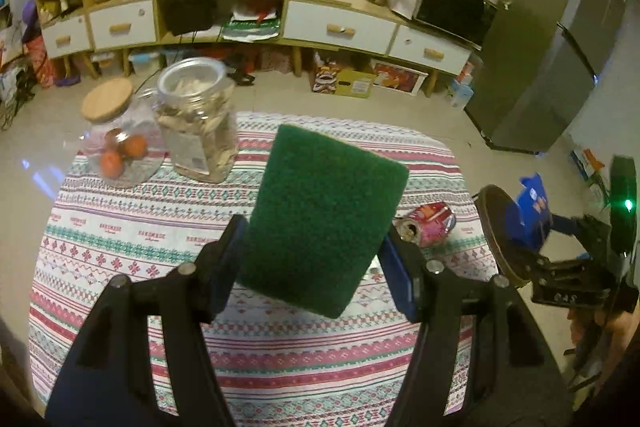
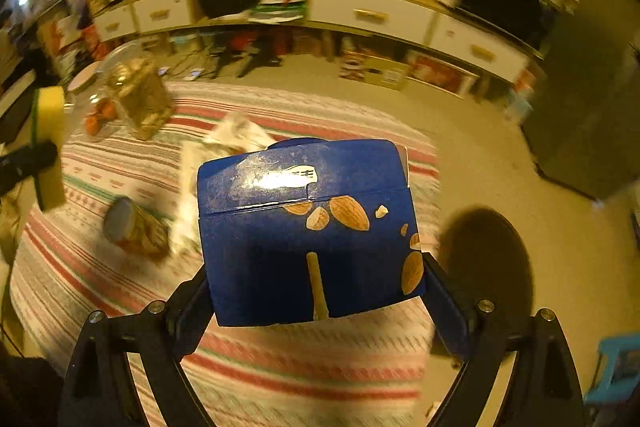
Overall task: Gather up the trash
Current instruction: 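Carry the sponge in left tool and blue box in right tool over the brown bin, then open left tool to drop the sponge while right tool drops the blue box, then grasp the crumpled white tissue with right tool while left tool reaches toward the wrapper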
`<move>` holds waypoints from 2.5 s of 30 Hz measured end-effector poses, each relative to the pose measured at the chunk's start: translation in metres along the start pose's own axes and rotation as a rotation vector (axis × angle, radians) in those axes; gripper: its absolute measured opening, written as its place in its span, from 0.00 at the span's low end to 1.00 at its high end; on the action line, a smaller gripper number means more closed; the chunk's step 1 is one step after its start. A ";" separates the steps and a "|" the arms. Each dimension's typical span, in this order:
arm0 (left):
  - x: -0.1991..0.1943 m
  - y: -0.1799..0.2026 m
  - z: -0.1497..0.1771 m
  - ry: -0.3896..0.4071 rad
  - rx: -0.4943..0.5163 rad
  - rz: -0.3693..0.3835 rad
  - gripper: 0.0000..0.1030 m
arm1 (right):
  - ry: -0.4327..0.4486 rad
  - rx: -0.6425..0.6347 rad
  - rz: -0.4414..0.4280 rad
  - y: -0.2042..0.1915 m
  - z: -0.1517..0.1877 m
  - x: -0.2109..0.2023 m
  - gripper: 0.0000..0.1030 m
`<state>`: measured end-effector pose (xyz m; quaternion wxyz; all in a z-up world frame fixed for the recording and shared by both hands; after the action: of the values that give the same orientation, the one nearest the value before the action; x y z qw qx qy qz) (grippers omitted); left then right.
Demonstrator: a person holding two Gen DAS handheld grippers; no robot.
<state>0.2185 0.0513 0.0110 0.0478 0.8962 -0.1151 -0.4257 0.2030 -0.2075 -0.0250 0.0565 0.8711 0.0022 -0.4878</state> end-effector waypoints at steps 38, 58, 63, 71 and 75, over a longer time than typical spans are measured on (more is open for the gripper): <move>0.166 0.344 0.047 -0.204 0.355 0.362 0.68 | -0.081 0.525 0.141 0.235 0.136 0.005 0.91; 0.120 0.244 0.044 -0.086 0.357 0.189 0.97 | -0.061 0.573 0.124 0.239 0.123 0.041 0.91; 0.104 0.216 0.048 -0.083 0.369 0.172 0.97 | 0.008 0.564 0.189 0.244 0.119 0.045 0.94; 0.079 0.173 0.053 -0.055 0.375 0.116 0.97 | 0.093 0.592 0.139 0.232 0.103 0.030 0.98; 0.068 0.156 0.056 -0.039 0.359 0.101 0.97 | 0.115 0.541 0.147 0.215 0.093 0.019 0.98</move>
<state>0.1910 -0.1155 -0.0472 -0.0938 0.8749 -0.2351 -0.4129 0.1467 -0.4319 -0.0686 -0.1430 0.8786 -0.1879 -0.4151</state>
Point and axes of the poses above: each gripper's, at about its wrist camera, not at the fingertips, and x roughly the way its jaws point, y to its right, z to its underside, the point moved 1 cm from there along x, roughly the way its jaws point, and after that the axes turned 1 degree about -y, right-handed, at the moved point
